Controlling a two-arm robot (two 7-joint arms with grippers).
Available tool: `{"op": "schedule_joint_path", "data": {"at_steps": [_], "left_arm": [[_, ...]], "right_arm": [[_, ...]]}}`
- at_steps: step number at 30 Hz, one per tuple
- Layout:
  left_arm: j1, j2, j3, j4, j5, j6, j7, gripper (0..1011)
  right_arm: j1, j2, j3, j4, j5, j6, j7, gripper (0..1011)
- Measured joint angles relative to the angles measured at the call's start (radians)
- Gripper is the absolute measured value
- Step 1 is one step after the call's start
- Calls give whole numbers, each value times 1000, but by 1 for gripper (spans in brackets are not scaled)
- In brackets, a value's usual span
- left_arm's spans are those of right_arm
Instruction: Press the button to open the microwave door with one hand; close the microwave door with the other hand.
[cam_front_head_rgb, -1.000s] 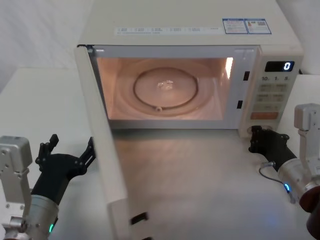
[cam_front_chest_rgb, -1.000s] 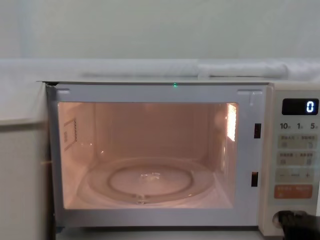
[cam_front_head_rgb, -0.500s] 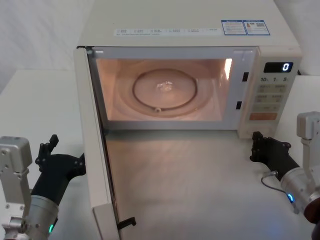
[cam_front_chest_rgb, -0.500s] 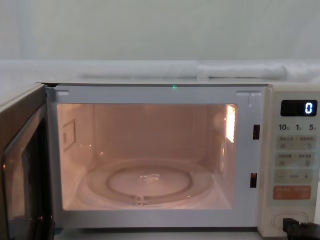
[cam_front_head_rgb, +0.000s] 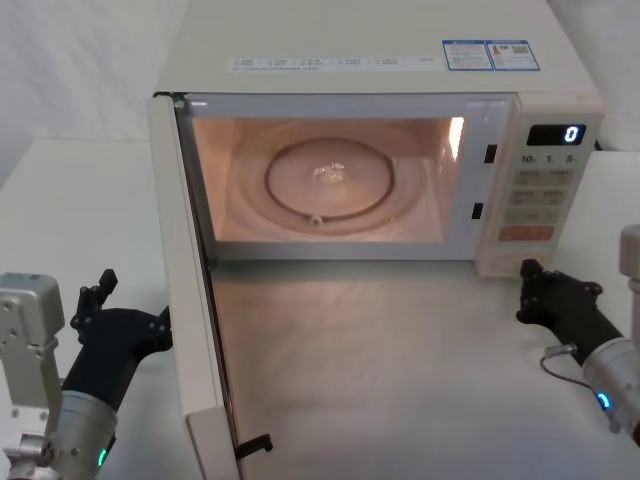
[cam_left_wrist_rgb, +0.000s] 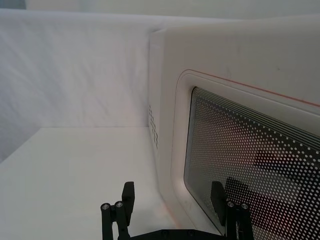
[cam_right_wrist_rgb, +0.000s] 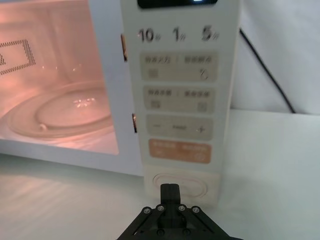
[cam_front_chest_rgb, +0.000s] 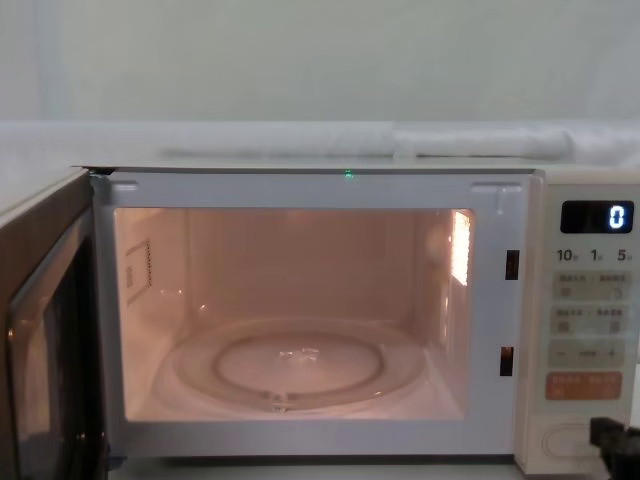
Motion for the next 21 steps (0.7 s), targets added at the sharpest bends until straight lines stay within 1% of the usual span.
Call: {"op": "schedule_joint_path", "data": {"at_steps": [4, 5, 6, 8, 12, 17, 21], "left_arm": [[0, 0, 0, 0, 0, 0, 0, 1001], [0, 0, 0, 0, 0, 0, 0, 1001], [0, 0, 0, 0, 0, 0, 0, 1001], [0, 0, 0, 0, 0, 0, 0, 1001], [0, 0, 0, 0, 0, 0, 0, 1001], [0, 0, 0, 0, 0, 0, 0, 1001], [0, 0, 0, 0, 0, 0, 0, 1001]], "right_arm": [[-19, 20, 17, -46, 1, 9, -3, 0], [-19, 20, 17, -46, 1, 9, -3, 0], [-27, 27, 27, -63, 1, 11, -6, 0], [-35, 33, 38, -80, 3, 12, -10, 0], [-56, 50, 76, -118, 11, 12, -19, 0], [-68, 64, 117, -132, 24, 9, -22, 0], [-67, 71, 136, -127, 35, 6, -18, 0]]}}
